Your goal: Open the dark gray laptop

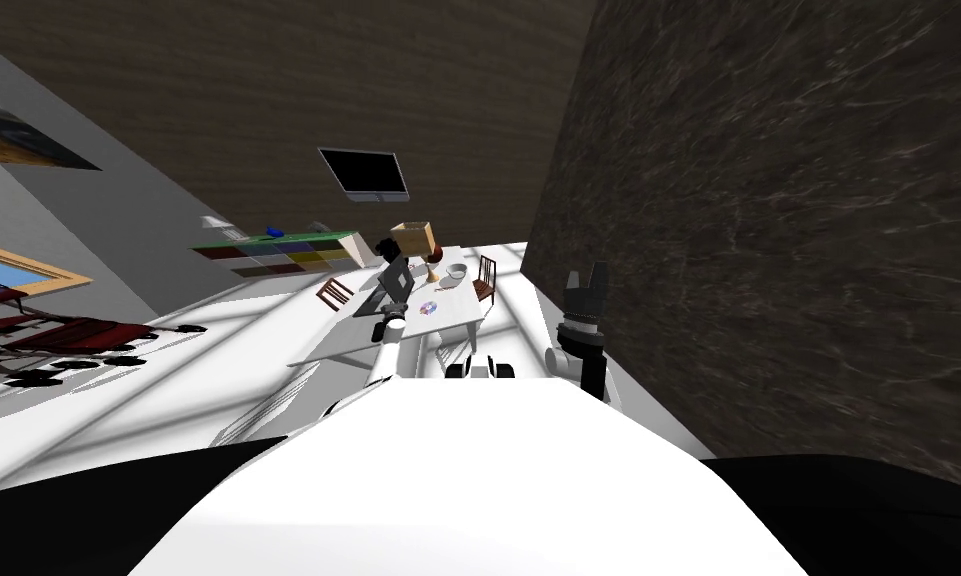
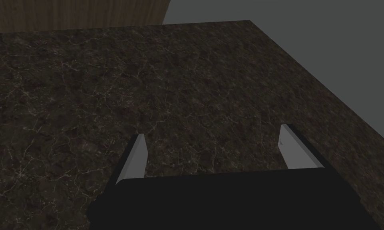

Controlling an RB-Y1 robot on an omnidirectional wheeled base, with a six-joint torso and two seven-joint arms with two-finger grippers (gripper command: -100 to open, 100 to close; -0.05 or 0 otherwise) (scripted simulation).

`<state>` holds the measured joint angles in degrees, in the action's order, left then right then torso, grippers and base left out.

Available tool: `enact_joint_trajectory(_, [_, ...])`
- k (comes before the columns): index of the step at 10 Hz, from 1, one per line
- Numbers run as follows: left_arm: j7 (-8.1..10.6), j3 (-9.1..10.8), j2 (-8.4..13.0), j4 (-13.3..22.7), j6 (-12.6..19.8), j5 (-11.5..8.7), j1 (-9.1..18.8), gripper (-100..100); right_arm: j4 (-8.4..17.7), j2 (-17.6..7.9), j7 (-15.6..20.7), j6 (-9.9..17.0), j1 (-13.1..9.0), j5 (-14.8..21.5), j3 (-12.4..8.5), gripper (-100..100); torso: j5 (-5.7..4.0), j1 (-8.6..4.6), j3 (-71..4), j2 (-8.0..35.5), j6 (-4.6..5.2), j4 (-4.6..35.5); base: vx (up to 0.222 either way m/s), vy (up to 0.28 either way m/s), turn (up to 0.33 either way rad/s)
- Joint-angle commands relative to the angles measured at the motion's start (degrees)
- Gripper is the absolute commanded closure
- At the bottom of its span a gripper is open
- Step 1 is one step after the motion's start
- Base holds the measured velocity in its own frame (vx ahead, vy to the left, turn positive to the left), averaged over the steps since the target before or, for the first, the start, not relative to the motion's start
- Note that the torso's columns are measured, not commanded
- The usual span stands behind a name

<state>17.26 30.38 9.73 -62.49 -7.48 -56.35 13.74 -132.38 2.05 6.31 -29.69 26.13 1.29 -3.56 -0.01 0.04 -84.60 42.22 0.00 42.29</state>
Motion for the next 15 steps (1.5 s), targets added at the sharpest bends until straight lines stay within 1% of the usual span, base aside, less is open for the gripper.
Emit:
enact_joint_trajectory(1, [0.72, 1.64, 0.12, 0.85, 4.48, -3.12, 2.42, 100, 0.0, 0.0, 0.0, 0.0, 0.0, 0.0, 0.0, 0, -0.01, -0.02, 0.01, 0.01, 0.03, 0.01, 0.011, 0.011, 0.09])
enact_joint_trajectory(2, [0.89, 2.42, 0.01, 0.93, 5.85, -4.3, 3.22, 100, 0.0, 0.0, 0.0, 0.0, 0.0, 0.0, 0.0, 0, 0.01, -0.02, 0.01, 0.01, 0.03, -0.01, 0.012, 0.01, 0.073])
enact_joint_trajectory(3, [0.71, 2.28, -0.08, 0.78, 4.95, -3.47, 2.71, 100, 0.0, 0.0, 0.0, 0.0, 0.0, 0.0, 0.0, 0, -0.02, -0.05, 0.02, 0.04, 0.02, 0.03, 0.007, 0.005, 0.016])
enact_joint_trajectory(4, [2.12, 4.05, 0.18, 2.98, 8.13, -4.72, 4.96, 100, 0.0, 0.0, 0.0, 0.0, -0.01, 0.0, 0.0, 0, -0.01, -0.09, 0.04, 0.07, 0.04, 0.0, -0.003, 0.007, 0.1])
enact_joint_trajectory(5, [2.12, 4.05, 0.18, 2.98, 8.13, -4.72, 4.96, 100, 0.0, 0.0, 0.0, 0.0, 0.0, 0.0, 0.0, 0, 0.0, -0.05, 0.04, 0.06, -0.01, -0.01, -0.005, 0.003, 0.077])
enact_joint_trajectory(13, [8.31, 10.12, 1.58, 12.31, 18.76, -9.25, 13.63, 100, 0.0, 0.0, 0.0, 0.0, 0.0, 0.0, 0.0, 0, 0.23, 0.32, -0.14, -0.24, -0.13, -0.23, -0.005, 0.005, 0.093])
enact_joint_trajectory(14, [8.31, 10.12, 1.58, 12.31, 18.76, -9.25, 13.63, 100, 0.0, 0.0, 0.0, 0.0, 0.0, 0.0, 0.0, 0, 0.2, 0.33, -0.12, -0.2, -0.17, -0.2, 0.0, 0.005, 0.034])
enact_joint_trajectory(15, [7.78, 9.32, 1.84, 12.28, 18.26, -9.91, 13.55, 100, 0.0, 0.0, 0.0, 0.0, 0.0, 0.0, 0.0, 0, 0.18, 0.27, -0.08, -0.14, -0.13, -0.16, 0.0, 0.0, 0.0])
